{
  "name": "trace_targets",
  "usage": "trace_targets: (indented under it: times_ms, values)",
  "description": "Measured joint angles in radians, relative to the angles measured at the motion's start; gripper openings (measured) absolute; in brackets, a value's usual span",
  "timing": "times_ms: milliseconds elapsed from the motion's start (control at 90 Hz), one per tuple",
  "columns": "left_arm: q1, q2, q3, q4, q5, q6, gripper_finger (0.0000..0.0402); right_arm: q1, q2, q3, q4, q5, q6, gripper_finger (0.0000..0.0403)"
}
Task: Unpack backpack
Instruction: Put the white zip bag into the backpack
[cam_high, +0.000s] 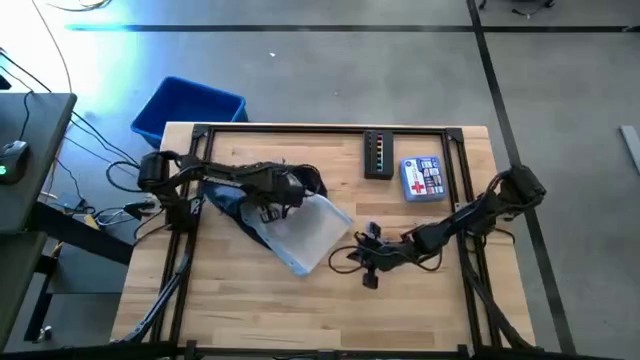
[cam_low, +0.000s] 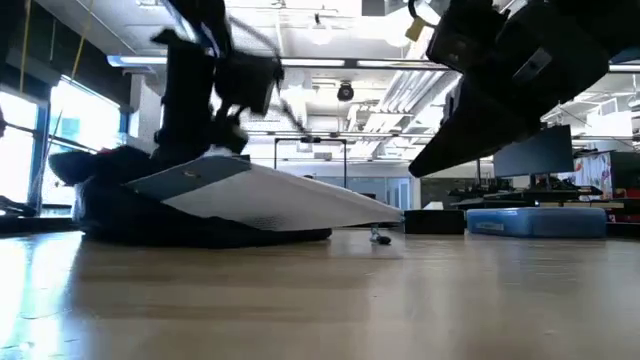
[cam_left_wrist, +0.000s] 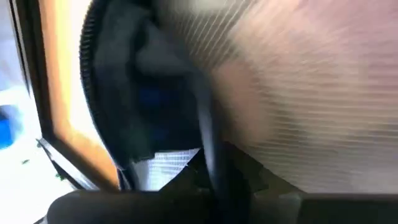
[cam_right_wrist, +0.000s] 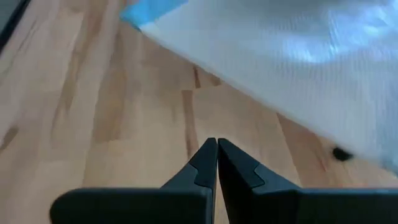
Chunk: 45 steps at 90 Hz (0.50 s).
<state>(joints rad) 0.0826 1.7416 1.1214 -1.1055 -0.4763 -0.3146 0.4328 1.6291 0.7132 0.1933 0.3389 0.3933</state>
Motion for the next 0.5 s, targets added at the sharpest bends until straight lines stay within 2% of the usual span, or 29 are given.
trace_targets:
  times_ms: [111,178,356,500]
  values:
    - [-0.043,-0.018,0.062,0.002,0.048,-0.041,0.0000,0.007,0.001,0.000,0.005,-0.119,-0.086,0.0000]
    - [-0.069,-0.020,0.087,0.006,0.054,-0.056,0.0000,0.024,0.011,0.000,0.009,-0.147,-0.122,0.0000]
    - [-0.136,-0.020,0.111,0.049,0.053,-0.079,0.0000,0.038,0.071,0.000,0.044,-0.087,-0.159,0.0000]
    - [-0.196,-0.020,0.111,0.185,0.063,-0.076,0.0000,0.001,0.109,0.025,0.081,-0.053,-0.159,0.0000]
